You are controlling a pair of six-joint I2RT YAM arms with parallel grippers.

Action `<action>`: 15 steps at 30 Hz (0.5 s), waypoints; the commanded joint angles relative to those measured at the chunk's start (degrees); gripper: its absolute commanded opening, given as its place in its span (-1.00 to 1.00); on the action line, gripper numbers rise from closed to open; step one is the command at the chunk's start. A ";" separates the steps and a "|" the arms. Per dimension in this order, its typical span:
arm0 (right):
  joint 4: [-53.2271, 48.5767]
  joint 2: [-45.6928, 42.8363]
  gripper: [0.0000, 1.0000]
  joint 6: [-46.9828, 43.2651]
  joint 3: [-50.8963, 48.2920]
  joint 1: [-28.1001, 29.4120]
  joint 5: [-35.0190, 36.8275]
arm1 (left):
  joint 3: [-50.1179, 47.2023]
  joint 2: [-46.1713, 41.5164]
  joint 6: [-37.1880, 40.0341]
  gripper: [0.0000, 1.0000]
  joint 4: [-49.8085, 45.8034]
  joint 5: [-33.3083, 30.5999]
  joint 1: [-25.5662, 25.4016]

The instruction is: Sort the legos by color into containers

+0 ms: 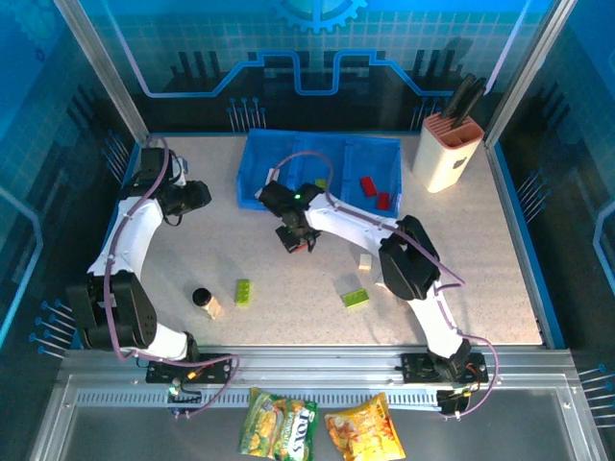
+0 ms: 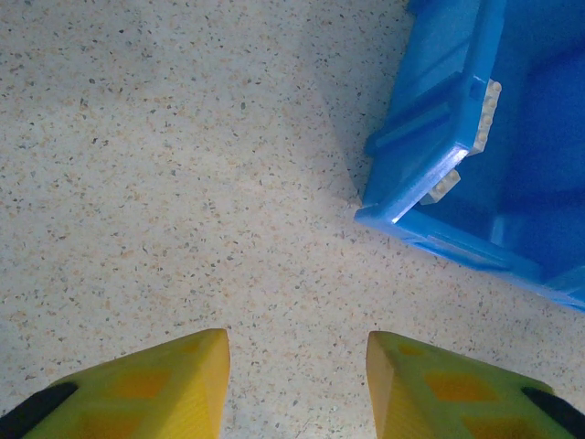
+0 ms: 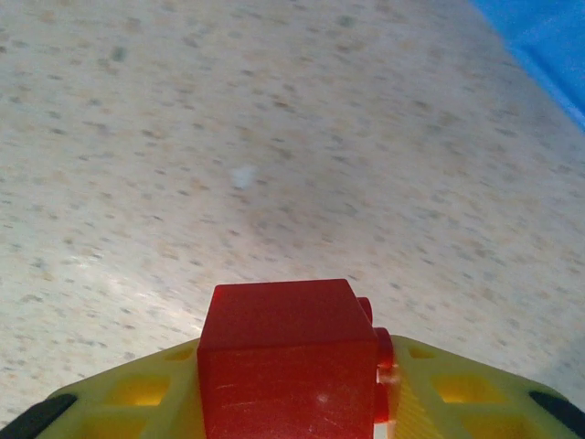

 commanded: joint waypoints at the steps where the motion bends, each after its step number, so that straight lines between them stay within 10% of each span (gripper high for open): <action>1: 0.94 -4.67 -0.11 1.22 -3.88 -2.16 1.85 | -0.87 -0.90 0.12 -0.11 0.49 1.21 0.47; 15: 2.33 -17.26 -0.10 0.39 -16.96 -13.06 4.71 | -0.94 -0.89 0.12 -0.11 0.37 1.63 0.47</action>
